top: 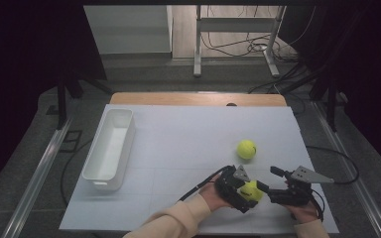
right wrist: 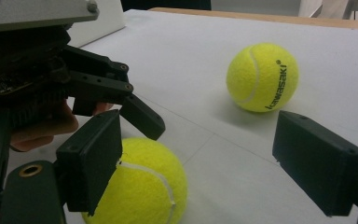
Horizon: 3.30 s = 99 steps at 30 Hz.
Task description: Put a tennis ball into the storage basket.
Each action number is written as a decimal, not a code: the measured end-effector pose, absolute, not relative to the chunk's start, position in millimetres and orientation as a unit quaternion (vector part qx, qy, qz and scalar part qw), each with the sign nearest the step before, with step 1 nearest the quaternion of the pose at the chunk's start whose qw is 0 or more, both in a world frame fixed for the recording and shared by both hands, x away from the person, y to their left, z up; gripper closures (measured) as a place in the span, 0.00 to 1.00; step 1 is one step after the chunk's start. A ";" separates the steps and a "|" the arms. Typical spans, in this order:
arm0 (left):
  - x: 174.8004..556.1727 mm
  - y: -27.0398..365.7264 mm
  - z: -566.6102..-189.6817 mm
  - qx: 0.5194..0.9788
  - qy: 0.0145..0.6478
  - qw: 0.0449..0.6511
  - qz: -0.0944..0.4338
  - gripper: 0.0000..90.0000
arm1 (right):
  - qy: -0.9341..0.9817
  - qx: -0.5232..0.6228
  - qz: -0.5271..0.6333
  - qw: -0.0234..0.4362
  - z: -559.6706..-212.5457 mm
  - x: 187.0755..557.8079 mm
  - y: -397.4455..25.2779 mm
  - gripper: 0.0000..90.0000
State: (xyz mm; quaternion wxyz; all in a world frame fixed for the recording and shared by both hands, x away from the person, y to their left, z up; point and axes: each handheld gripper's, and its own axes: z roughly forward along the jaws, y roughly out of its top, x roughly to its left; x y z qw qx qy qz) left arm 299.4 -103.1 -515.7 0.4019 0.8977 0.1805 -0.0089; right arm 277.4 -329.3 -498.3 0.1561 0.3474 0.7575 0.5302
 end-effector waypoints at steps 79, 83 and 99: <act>299.9 -61.8 -501.6 0.885 0.201 0.421 -0.006 0.29 | 0.770 0.342 0.515 0.156 -501.5 277.1 -325.9 0.18; 299.7 -56.7 -498.3 0.883 0.202 0.424 -0.004 0.29 | 0.772 0.341 0.513 0.157 -502.0 277.1 -325.5 0.18; 301.4 -37.9 -491.6 0.876 0.209 0.435 0.009 0.29 | 0.774 0.341 0.510 0.155 -503.4 276.9 -324.2 0.18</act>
